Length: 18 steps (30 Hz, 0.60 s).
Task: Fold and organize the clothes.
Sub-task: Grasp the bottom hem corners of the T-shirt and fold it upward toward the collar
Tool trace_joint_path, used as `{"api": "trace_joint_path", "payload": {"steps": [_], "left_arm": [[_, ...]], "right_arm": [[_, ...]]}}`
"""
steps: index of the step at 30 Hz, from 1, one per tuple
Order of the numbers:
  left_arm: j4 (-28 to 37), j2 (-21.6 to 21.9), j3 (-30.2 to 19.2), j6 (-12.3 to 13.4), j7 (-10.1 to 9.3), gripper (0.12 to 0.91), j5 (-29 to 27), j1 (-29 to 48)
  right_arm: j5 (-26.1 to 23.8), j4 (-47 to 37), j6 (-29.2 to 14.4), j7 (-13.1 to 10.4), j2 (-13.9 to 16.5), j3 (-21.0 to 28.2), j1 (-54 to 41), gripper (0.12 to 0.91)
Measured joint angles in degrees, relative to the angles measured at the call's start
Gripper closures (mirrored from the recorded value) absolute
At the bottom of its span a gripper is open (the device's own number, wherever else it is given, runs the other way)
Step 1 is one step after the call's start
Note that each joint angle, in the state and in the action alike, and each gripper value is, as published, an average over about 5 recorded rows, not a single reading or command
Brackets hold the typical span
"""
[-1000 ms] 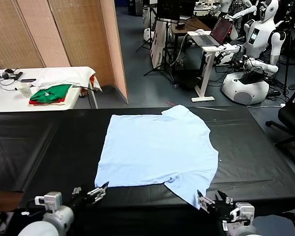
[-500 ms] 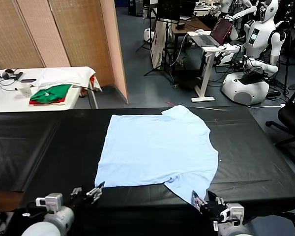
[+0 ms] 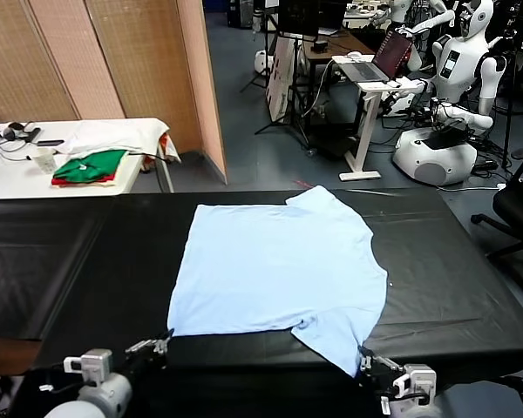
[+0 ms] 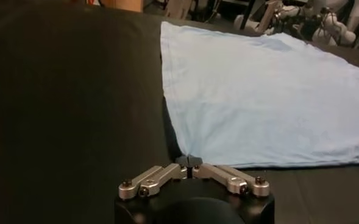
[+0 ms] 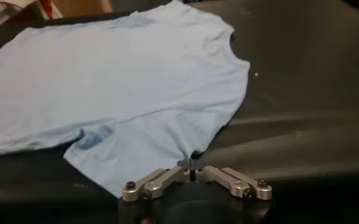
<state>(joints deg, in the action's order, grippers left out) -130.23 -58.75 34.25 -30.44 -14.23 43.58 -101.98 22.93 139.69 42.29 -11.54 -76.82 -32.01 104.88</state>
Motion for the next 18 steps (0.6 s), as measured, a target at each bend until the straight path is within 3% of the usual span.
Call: {"api": "trace_joint_path", "payload": {"steps": [4,10,14,18], "left_arm": [[-2.8,-0.5,1.1,0.6,-0.49,0.884,-0.3,-2.8],[-3.8,-2.0,1.7,5.0,0.19,0.884,-0.7,-3.5],[-2.2,-3.4,1.0,7.7,1.01,0.884,-0.8,-1.0],[0.3,-4.4,-0.1,8.7,1.31,0.884,-1.5,3.6]], "right_arm": [[0.2,-0.5,-0.7,2.2,0.5,-1.1,-1.1,0.884],[0.5,-4.1,-9.3,5.9,2.4,-2.7,-5.3,0.884],[0.7,-7.5,-12.6,6.6,3.8,-2.4,-8.8,0.884],[0.5,-10.9,-13.7,6.5,4.7,-1.4,-12.4,0.884]]}}
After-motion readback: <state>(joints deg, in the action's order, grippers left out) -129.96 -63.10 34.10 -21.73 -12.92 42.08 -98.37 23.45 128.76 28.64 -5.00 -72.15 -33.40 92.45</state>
